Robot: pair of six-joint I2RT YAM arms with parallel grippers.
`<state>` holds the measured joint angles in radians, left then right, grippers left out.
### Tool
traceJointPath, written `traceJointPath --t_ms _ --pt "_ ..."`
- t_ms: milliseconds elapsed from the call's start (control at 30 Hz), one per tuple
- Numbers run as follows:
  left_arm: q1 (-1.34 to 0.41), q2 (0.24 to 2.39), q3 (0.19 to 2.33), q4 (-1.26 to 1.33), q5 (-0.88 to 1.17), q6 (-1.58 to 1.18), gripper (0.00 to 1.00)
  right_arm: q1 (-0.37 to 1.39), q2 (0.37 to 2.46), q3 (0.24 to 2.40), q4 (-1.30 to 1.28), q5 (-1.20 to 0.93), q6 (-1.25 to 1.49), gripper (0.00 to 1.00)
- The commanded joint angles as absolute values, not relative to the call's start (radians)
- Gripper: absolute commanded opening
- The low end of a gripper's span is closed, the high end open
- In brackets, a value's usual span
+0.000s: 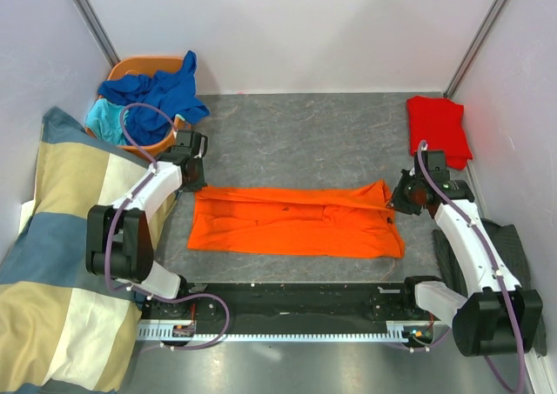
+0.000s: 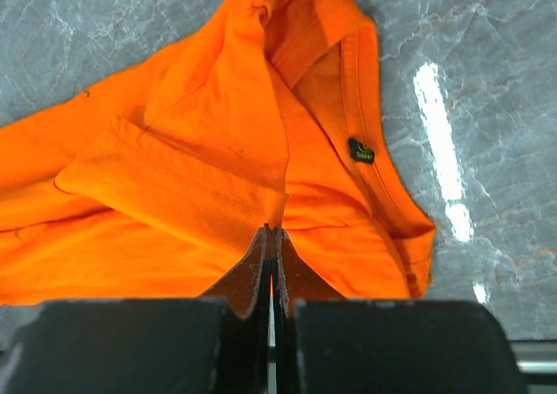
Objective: Fold and stack the t-shirts
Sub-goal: Fold the other side of the tshirt into a rectangle
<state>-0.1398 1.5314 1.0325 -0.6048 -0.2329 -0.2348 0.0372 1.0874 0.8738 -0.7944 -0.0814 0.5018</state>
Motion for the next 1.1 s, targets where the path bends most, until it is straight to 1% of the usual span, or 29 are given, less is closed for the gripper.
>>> traceJointPath --t_ms 0,333,533,567,600,633,667,733,767,833,967,1000,1067 --pt "-0.141 1.474 1.016 -0.623 -0.224 -0.227 0.02 0.038 1.043 0.868 -0.848 -0.072 0.509 0.0" --pt "-0.141 1.454 0.956 -0.65 -0.198 -0.227 0.02 0.038 1.028 0.821 -0.864 -0.08 0.509 0.01" --pt "-0.141 1.496 0.971 -0.681 -0.216 -0.238 0.02 0.038 1.046 0.811 -0.861 -0.106 0.496 0.06" --pt "-0.14 1.505 0.974 -0.692 -0.219 -0.241 0.02 0.038 1.048 0.81 -0.861 -0.11 0.494 0.11" --pt "-0.141 1.505 0.976 -0.695 -0.225 -0.248 0.02 0.038 1.054 0.81 -0.864 -0.118 0.488 0.19" --pt "-0.141 1.503 0.976 -0.698 -0.236 -0.253 0.04 0.037 1.058 0.81 -0.867 -0.118 0.486 0.31" --pt "-0.141 1.487 0.974 -0.701 -0.247 -0.258 0.11 0.038 1.057 0.81 -0.868 -0.118 0.486 0.5" --pt "-0.141 1.457 0.97 -0.704 -0.294 -0.284 0.22 0.038 1.049 0.813 -0.87 -0.107 0.488 0.52" --pt "-0.141 1.438 0.969 -0.707 -0.314 -0.296 0.36 0.038 1.048 0.821 -0.871 -0.106 0.489 0.53" --pt "-0.141 1.355 0.966 -0.713 -0.363 -0.325 0.58 0.038 1.045 0.834 -0.871 -0.091 0.492 0.56" --pt "-0.14 1.186 0.966 -0.716 -0.414 -0.376 0.57 0.038 1.063 0.857 -0.861 -0.074 0.488 0.61" --pt "-0.141 1.158 0.969 -0.719 -0.417 -0.388 0.61 0.037 1.075 0.861 -0.858 -0.077 0.486 0.61" --pt "-0.141 1.091 0.971 -0.718 -0.437 -0.397 0.61 0.038 1.086 0.87 -0.844 -0.074 0.48 0.63"
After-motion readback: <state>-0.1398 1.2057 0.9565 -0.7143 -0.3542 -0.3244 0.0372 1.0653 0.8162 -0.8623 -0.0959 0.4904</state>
